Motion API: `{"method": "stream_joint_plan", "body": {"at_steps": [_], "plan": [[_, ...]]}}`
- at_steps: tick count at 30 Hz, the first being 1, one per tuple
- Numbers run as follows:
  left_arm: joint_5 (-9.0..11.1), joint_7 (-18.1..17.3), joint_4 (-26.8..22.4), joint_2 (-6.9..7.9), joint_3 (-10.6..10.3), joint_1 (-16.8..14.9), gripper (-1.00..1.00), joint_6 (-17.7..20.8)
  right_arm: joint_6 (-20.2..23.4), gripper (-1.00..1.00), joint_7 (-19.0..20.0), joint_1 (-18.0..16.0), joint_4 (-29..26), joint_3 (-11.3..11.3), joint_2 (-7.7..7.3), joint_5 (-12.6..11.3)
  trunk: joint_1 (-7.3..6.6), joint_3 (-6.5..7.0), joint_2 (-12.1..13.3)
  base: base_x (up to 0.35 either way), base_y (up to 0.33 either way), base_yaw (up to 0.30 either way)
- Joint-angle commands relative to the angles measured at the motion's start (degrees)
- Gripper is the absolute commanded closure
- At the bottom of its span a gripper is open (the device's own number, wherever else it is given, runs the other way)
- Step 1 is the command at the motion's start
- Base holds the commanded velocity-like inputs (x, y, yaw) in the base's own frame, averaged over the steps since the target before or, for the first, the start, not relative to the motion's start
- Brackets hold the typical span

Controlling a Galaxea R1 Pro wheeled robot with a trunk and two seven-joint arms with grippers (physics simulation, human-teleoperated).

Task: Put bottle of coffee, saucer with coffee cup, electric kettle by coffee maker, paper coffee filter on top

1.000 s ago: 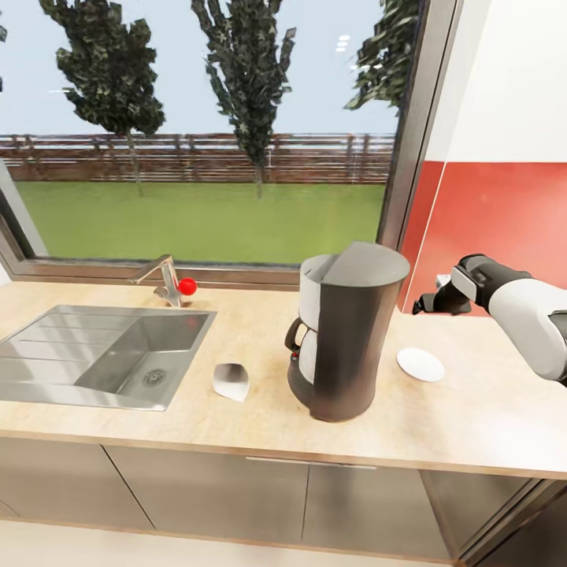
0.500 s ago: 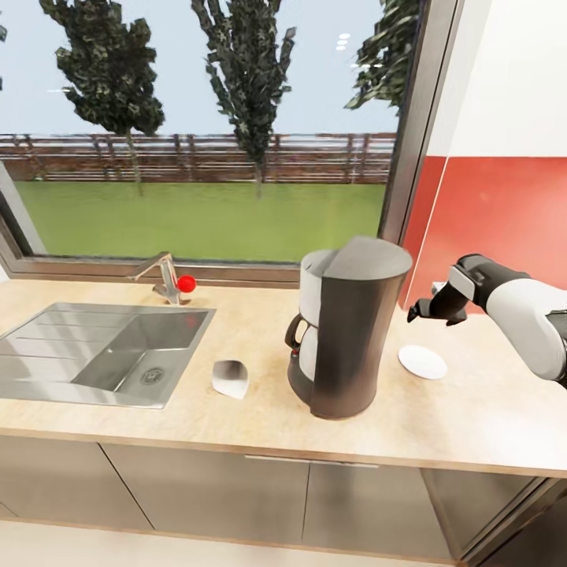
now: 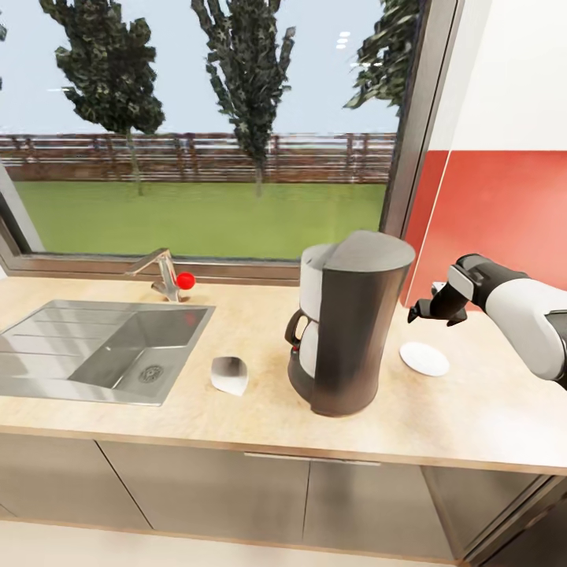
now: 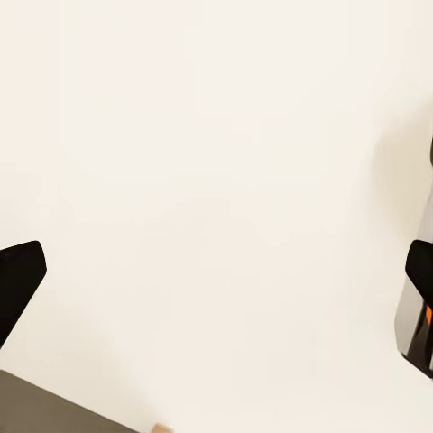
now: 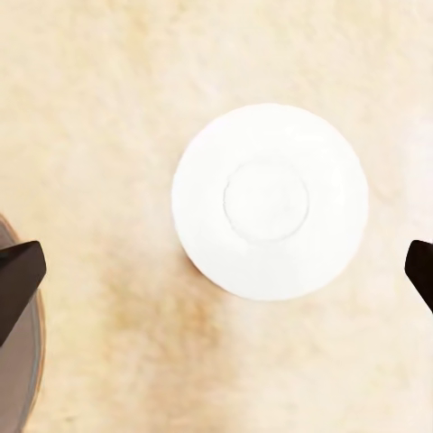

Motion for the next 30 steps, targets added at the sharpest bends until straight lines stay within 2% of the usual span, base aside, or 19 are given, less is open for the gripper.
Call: {"method": "stream_joint_plan", "body": {"at_steps": [1, 20, 22, 24, 26, 28, 30], "plan": [[0.2, -0.1, -0.1, 0.00, 0.4, 0.0, -1.00, -0.1, 0.0, -1.00, 0.4, -0.1, 0.1, 0.5, -0.05, -0.2, 0.23, -0.24, -0.5, 0.000, 0.000, 0.000], [0.3, -0.1, -0.1, 0.31, 0.5, 0.0, -1.00, -0.1, -0.8, -1.00, 0.3, -0.1, 0.1, 0.5, 0.07, -0.2, 4.41, -3.65, -8.1, 0.000, 0.000, 0.000], [0.6, -0.2, -0.1, 0.89, 0.5, 0.0, -1.00, -0.2, -0.9, -1.00, 0.3, -0.1, 0.1, 0.5, 0.08, -0.2, 4.85, -4.01, -8.9, 0.000, 0.000, 0.000], [2.1, -1.4, 0.7, 2.82, 0.6, 0.0, -1.00, -1.1, -0.9, -1.00, 0.3, -0.1, 0.1, 0.5, 0.08, -0.2, 5.29, -4.37, -9.7, 0.000, 0.000, 0.000], [4.7, -5.2, 1.4, 4.99, 0.6, 0.0, -1.00, -1.7, -0.9, -1.00, 0.3, -0.1, 0.1, 0.5, 0.08, -0.2, 5.73, -4.73, -10.5, 0.000, 0.000, 0.000], [6.4, -7.5, 1.6, 5.96, 0.6, 0.0, -1.00, -1.7, -0.9, -1.00, 0.3, -0.1, 0.1, 0.5, 0.11, -0.2, 6.16, -5.09, -11.3, 0.000, 0.000, 0.000], [7.2, -8.4, 1.6, 6.31, 0.5, 0.0, -1.00, -1.7, -0.9, -1.00, 0.3, -0.1, 0.1, 0.5, 0.16, -0.2, 6.60, -5.45, -12.1, 0.000, 0.000, 0.000]]}}
